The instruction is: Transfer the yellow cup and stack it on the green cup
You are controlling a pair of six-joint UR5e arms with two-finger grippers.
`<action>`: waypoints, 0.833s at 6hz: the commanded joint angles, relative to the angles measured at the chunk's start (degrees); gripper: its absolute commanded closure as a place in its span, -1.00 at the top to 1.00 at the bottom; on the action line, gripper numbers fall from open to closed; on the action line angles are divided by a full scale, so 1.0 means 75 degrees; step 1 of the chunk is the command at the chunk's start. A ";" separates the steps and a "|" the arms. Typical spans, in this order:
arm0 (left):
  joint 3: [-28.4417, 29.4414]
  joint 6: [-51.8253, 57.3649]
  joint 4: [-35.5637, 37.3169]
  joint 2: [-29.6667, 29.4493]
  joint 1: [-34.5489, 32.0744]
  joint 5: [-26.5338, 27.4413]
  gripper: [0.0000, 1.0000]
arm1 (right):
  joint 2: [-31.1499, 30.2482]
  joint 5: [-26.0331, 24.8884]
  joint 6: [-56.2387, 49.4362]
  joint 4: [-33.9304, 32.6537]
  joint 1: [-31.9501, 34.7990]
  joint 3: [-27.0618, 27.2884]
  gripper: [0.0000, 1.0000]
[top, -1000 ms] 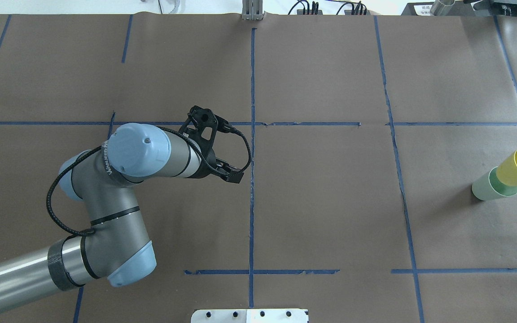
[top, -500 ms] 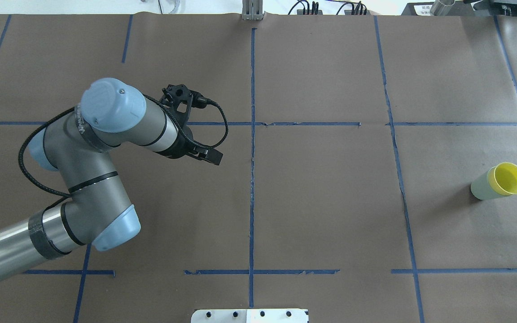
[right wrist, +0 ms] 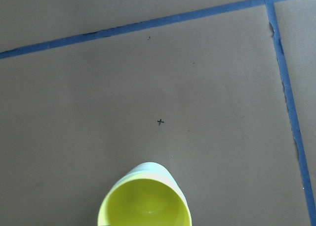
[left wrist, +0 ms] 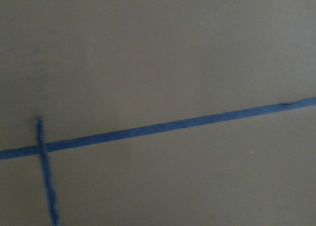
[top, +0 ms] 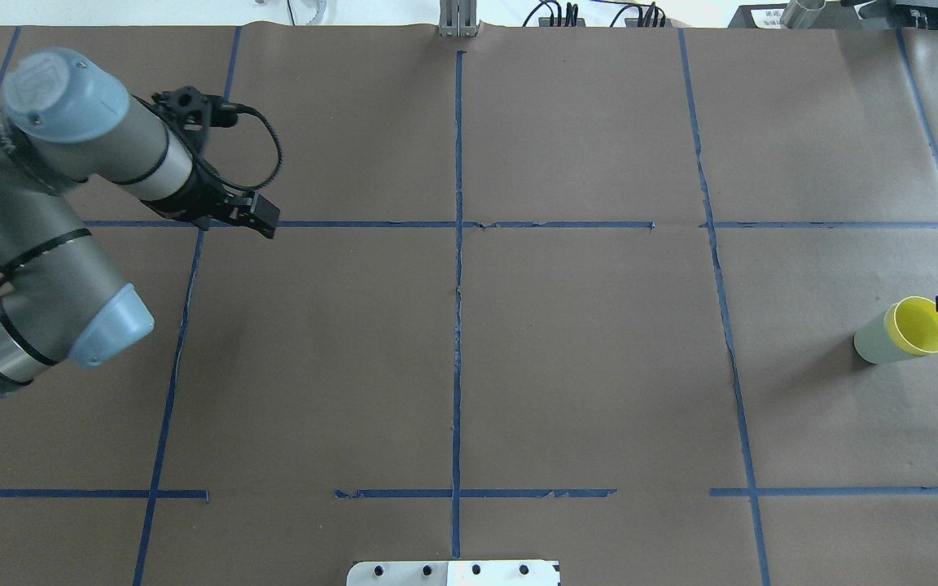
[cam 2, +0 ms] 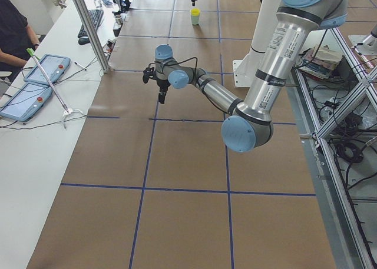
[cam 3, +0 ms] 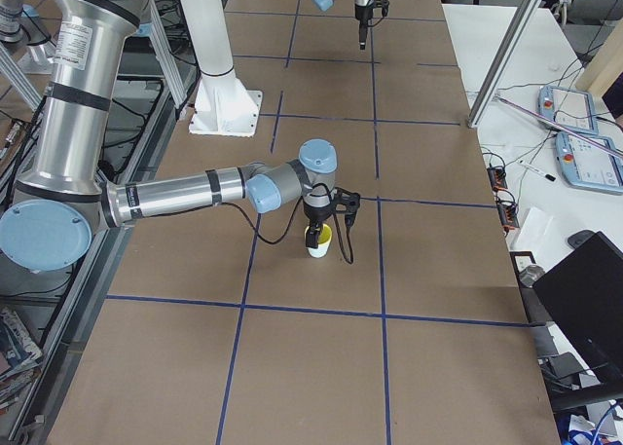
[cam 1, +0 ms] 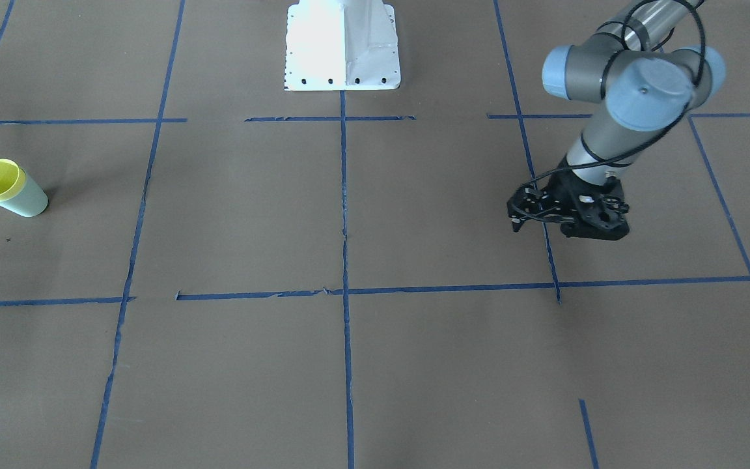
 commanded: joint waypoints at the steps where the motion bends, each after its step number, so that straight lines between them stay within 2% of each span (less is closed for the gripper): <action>1: -0.0032 0.1689 0.0062 0.1080 -0.1081 -0.0419 1.00 | 0.0528 0.0055 -0.0285 -0.0113 0.0629 -0.0291 1.00; 2: 0.0130 0.4072 0.0144 0.1572 -0.2176 -0.0851 1.00 | 0.0623 0.0078 -0.0935 -0.0113 0.0923 -0.0593 1.00; 3: 0.0271 0.5557 0.0690 0.1716 -0.3034 -0.1122 1.00 | 0.0740 0.0357 -0.1359 -0.0125 0.1216 -0.0840 1.00; 4: 0.0296 0.7405 0.1774 0.1741 -0.3785 -0.1148 1.00 | 0.0776 0.0707 -0.1689 -0.0125 0.1590 -0.1063 1.00; 5: 0.0168 0.8340 0.2957 0.1753 -0.4303 -0.1531 1.00 | 0.0718 0.0873 -0.2434 -0.0137 0.1884 -0.1170 1.00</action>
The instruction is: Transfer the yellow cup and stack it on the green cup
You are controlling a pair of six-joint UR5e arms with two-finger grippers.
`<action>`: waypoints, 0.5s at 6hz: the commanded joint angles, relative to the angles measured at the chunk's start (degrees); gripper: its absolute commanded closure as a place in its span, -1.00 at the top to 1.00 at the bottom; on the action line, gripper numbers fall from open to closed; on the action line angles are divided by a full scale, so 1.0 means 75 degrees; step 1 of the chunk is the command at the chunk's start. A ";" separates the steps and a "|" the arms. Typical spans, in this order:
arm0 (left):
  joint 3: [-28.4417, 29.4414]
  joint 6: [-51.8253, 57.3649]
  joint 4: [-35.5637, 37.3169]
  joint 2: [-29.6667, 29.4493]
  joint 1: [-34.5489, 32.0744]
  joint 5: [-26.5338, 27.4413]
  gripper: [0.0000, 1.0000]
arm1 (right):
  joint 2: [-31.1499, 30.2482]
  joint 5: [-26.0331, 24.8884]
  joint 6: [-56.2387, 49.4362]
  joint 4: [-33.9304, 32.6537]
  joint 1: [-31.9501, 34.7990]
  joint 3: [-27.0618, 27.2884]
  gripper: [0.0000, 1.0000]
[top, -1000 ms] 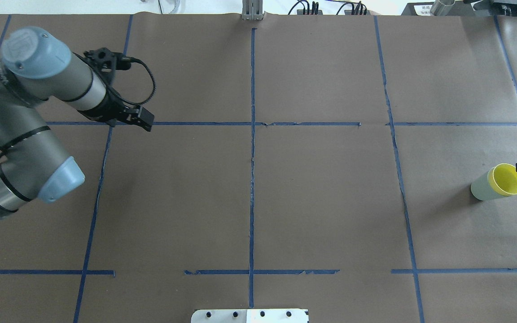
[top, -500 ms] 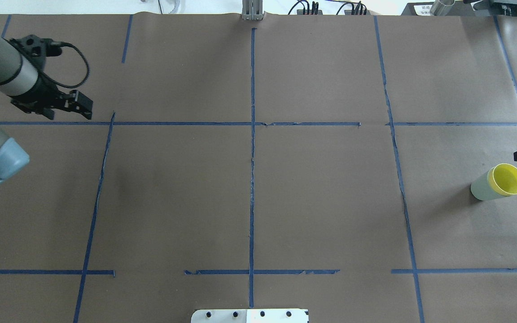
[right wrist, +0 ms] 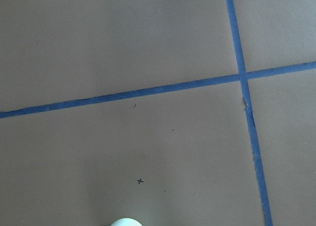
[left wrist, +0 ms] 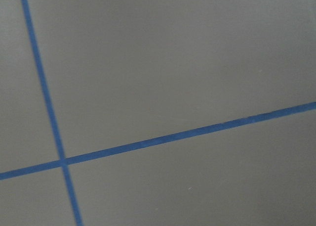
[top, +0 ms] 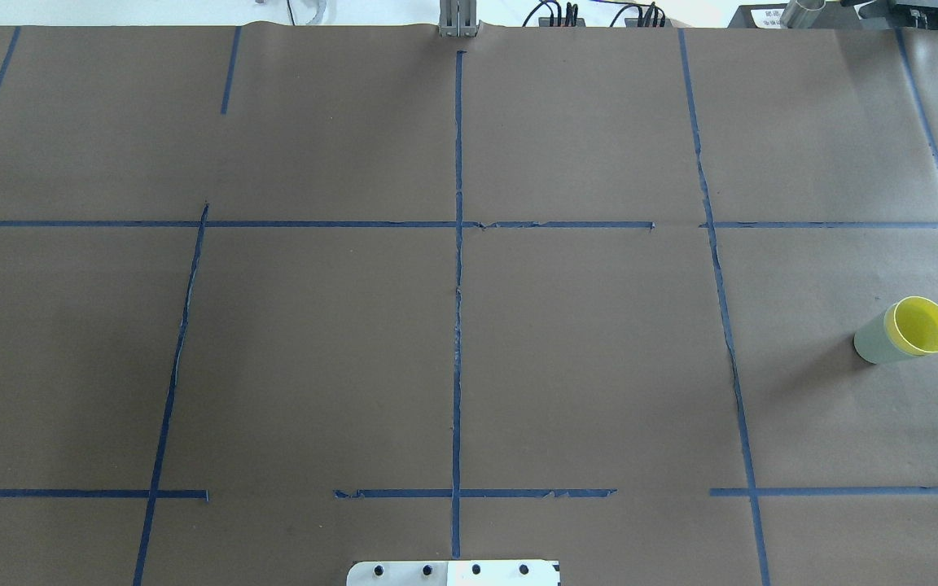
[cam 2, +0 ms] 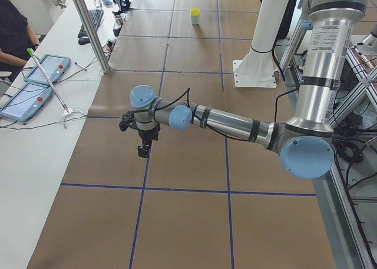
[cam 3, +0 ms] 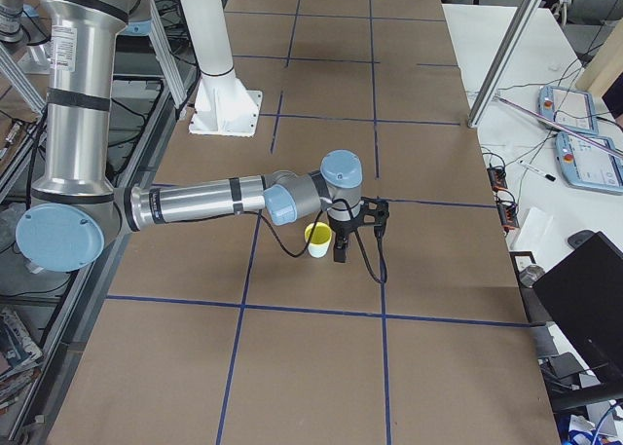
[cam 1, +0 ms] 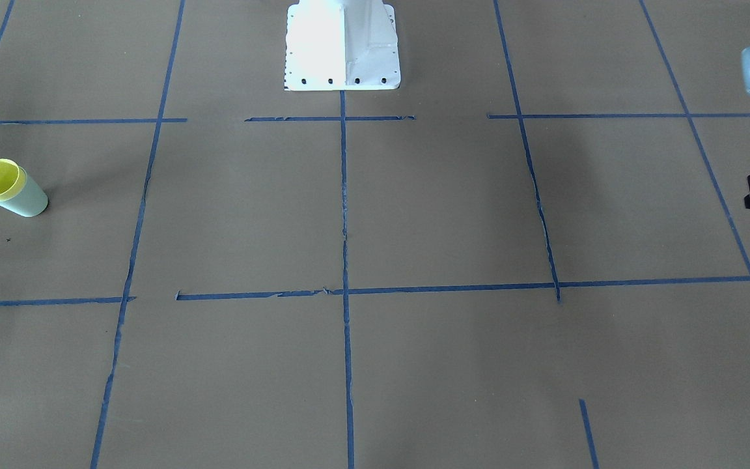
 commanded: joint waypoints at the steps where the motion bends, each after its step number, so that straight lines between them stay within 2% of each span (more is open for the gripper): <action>1: -0.0069 0.1248 0.1532 0.0198 -0.0779 -0.0576 1.00 | -0.0054 0.0232 -0.1185 -0.0009 0.0473 -0.0220 1.00; 2: 0.0024 0.1144 0.1560 0.0351 -0.0781 -0.0579 1.00 | -0.0020 0.0232 -0.1248 -0.0067 0.0498 -0.0244 1.00; 3: -0.0207 0.1132 0.1456 0.0782 -0.0792 -0.0579 1.00 | 0.0004 0.0232 -0.1249 -0.0068 0.0498 -0.0221 1.00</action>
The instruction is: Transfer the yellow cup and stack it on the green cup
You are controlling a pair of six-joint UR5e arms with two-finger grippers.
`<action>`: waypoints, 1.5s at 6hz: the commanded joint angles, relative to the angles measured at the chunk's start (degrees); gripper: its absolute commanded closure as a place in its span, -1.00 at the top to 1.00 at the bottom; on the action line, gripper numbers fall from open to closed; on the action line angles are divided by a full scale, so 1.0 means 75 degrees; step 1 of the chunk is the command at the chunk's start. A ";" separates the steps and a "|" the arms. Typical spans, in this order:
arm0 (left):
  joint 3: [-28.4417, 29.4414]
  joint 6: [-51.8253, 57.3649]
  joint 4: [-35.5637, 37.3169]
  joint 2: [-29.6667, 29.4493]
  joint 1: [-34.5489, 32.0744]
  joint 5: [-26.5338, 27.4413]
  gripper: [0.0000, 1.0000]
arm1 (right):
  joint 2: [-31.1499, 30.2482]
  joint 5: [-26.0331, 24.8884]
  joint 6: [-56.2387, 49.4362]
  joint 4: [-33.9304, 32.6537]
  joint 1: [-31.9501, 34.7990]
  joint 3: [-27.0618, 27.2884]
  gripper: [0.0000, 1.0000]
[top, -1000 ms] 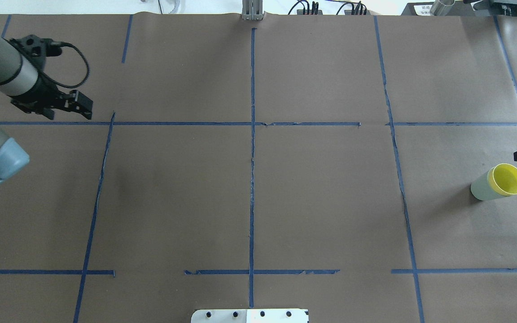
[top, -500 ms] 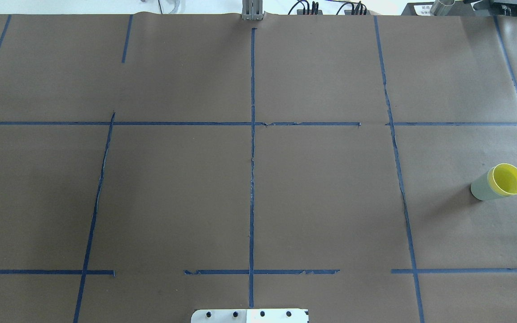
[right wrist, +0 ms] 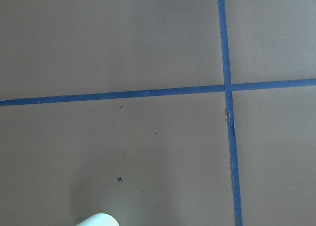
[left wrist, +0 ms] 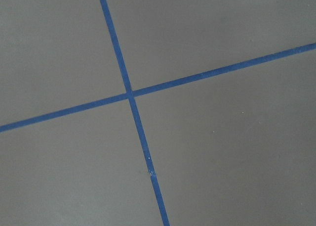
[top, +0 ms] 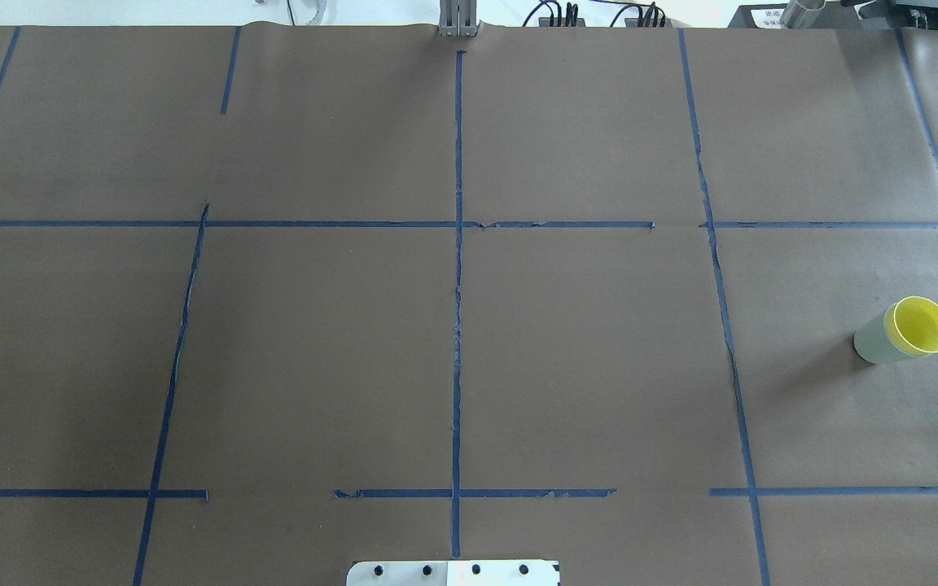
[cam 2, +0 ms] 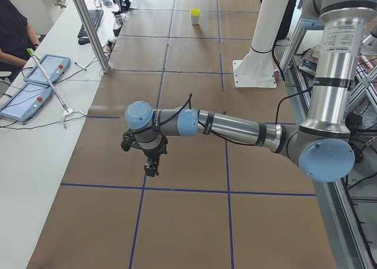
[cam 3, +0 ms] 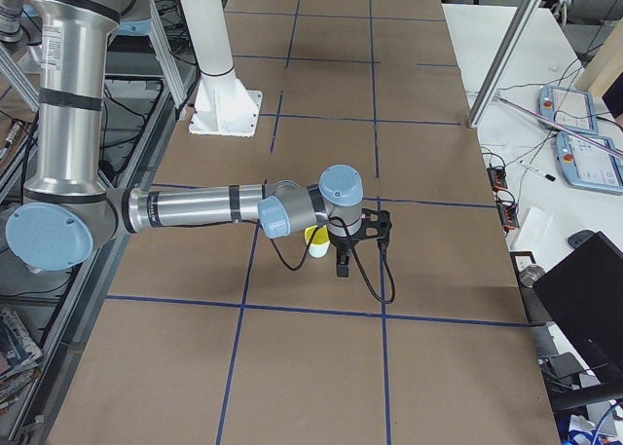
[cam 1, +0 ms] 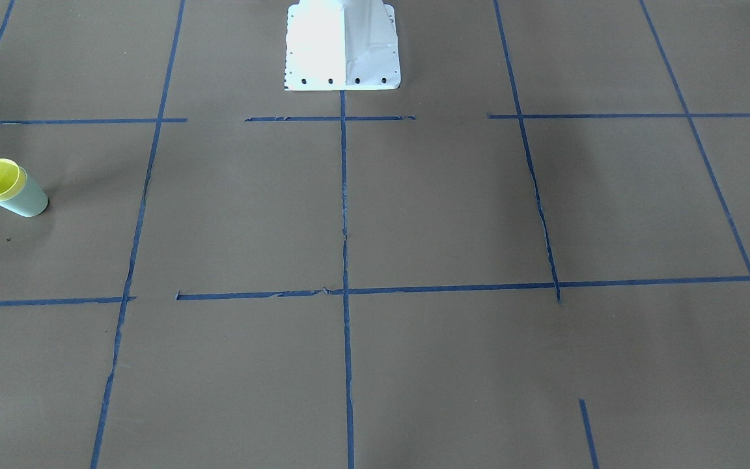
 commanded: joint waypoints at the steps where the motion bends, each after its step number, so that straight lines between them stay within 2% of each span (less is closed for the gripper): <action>1: -0.0222 -0.0413 -0.0017 0.0323 -0.0031 0.0011 1.00 | 0.0010 0.0005 -0.0061 -0.0025 0.0021 -0.0008 1.00; 3: -0.0329 -0.0921 -0.0029 0.0346 -0.0031 -0.0012 1.00 | -0.0026 0.0226 -0.0085 -0.0142 0.0021 -0.0055 1.00; 4: -0.0329 -0.0921 -0.0029 0.0346 -0.0031 -0.0024 1.00 | 0.0021 0.0228 -0.0746 -0.0676 0.0103 -0.0067 1.00; 6: -0.0550 -0.0921 -0.0041 0.0532 -0.0019 -0.0036 1.00 | 0.0802 0.0228 -0.2490 -0.2839 0.0534 -0.0043 1.00; 7: -0.0609 -0.0921 -0.0041 0.0546 -0.0019 -0.0036 1.00 | 0.1027 0.0193 -0.3021 -0.3302 0.0665 -0.0055 1.00; 9: -0.0610 -0.0898 -0.0041 0.0569 -0.0019 -0.0036 1.00 | 0.1006 0.0134 -0.3026 -0.3284 0.0666 -0.0055 1.00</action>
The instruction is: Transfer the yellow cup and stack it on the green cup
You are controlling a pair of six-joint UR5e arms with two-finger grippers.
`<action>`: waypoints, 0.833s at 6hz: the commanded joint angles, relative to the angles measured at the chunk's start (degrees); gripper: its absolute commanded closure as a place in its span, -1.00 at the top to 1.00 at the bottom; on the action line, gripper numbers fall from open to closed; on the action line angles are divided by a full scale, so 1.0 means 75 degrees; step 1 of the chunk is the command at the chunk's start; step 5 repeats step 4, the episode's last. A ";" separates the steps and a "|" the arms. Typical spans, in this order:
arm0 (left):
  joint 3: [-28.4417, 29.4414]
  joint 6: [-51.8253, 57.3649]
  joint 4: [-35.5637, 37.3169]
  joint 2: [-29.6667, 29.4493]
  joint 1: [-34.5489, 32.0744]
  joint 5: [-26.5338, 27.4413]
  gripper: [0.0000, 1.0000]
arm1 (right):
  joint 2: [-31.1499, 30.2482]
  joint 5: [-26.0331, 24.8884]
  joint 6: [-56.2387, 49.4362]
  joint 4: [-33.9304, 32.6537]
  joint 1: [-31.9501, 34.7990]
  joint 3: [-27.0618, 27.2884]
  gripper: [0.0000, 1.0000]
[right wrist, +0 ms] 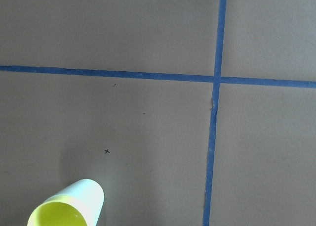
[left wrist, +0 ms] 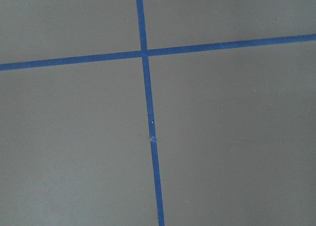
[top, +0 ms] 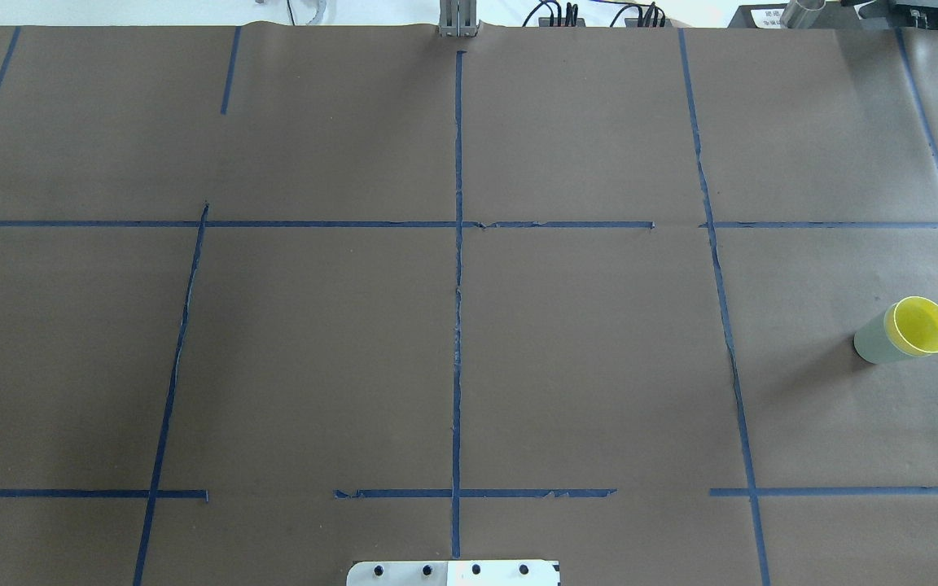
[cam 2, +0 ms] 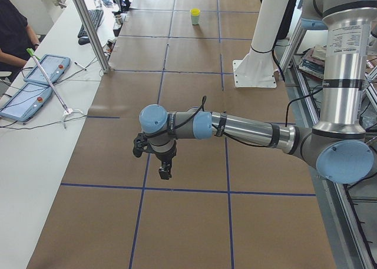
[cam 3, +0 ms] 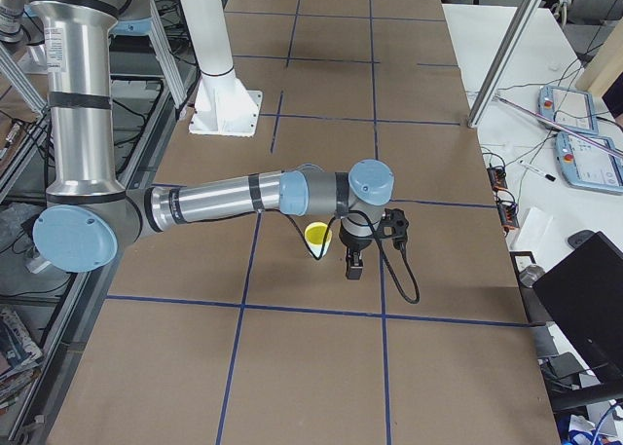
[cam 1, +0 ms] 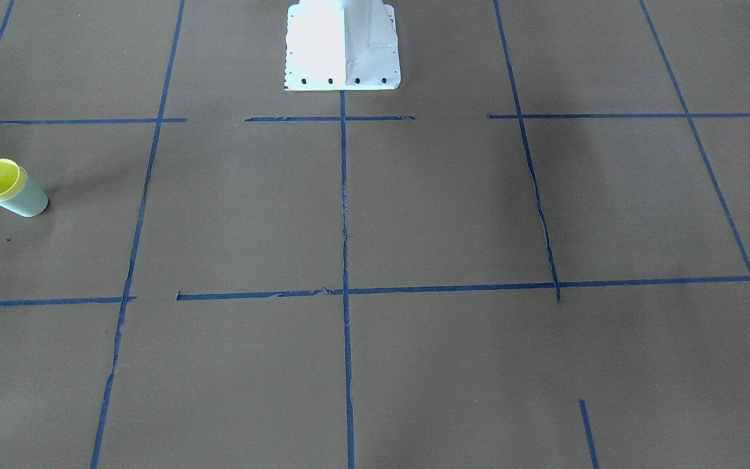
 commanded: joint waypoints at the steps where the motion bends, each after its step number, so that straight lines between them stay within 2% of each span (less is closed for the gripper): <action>1: -0.0146 0.0005 -0.0093 0.0240 0.0000 0.0000 1.00 | -0.0016 -0.0010 -0.0055 -0.0031 0.0014 -0.0001 1.00; 5: -0.0601 0.0029 -0.0071 0.0172 0.0035 0.0093 1.00 | -0.0051 0.0060 -0.0044 -0.0020 0.0014 -0.0024 1.00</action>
